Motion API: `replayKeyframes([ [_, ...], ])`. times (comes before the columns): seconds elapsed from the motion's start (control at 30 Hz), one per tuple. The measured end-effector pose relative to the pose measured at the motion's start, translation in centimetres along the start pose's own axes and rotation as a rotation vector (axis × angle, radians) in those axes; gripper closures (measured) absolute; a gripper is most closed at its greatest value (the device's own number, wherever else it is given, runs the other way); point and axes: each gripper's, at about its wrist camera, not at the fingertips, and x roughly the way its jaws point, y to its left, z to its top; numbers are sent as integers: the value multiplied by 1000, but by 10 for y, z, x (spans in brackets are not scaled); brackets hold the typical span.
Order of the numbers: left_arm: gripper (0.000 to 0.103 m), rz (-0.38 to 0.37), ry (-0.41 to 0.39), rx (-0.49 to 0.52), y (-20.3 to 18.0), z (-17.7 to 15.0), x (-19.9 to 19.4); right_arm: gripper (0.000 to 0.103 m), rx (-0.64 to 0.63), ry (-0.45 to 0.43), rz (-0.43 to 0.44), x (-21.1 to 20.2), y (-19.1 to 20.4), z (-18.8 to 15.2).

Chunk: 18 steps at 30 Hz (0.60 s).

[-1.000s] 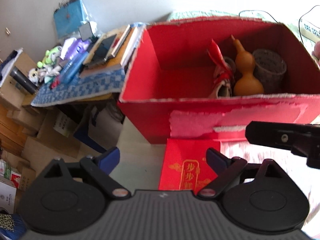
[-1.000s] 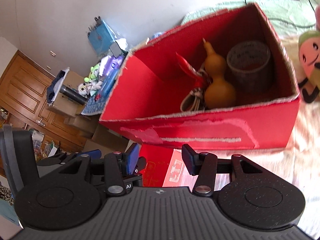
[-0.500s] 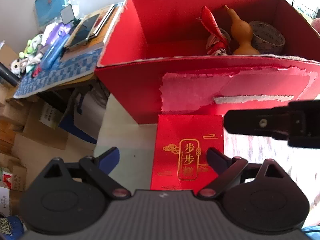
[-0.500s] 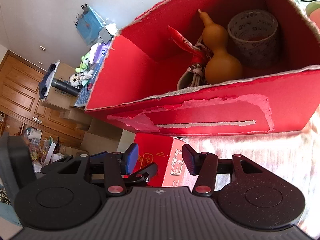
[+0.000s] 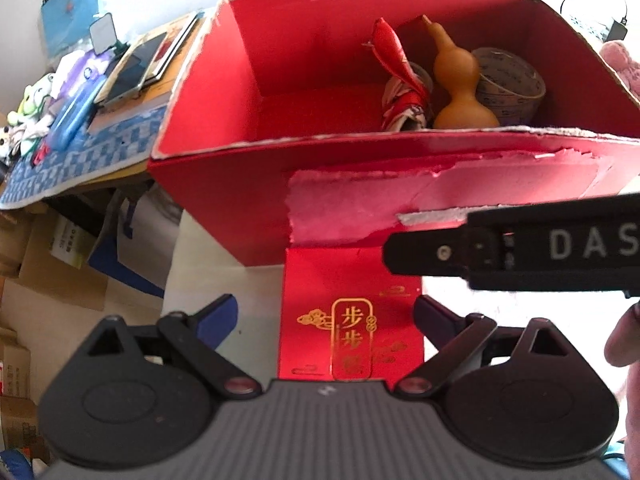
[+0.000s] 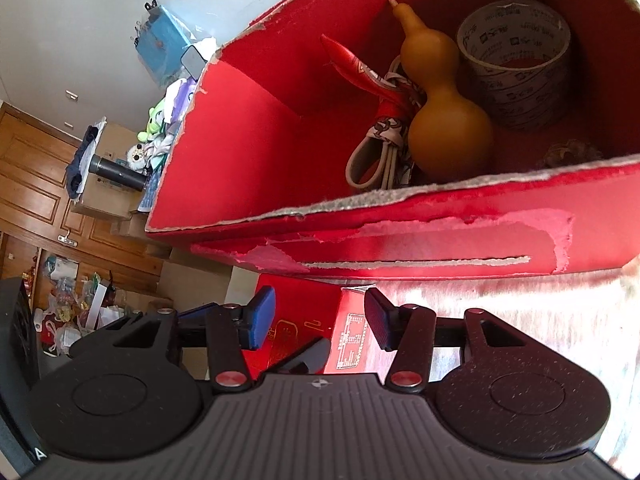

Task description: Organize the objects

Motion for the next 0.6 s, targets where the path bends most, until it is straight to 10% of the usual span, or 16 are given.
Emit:
replayKeyframes([
  [0.6,5,-37,96,0,-4,-3,32,50,8,86,-9,17,-3,7],
])
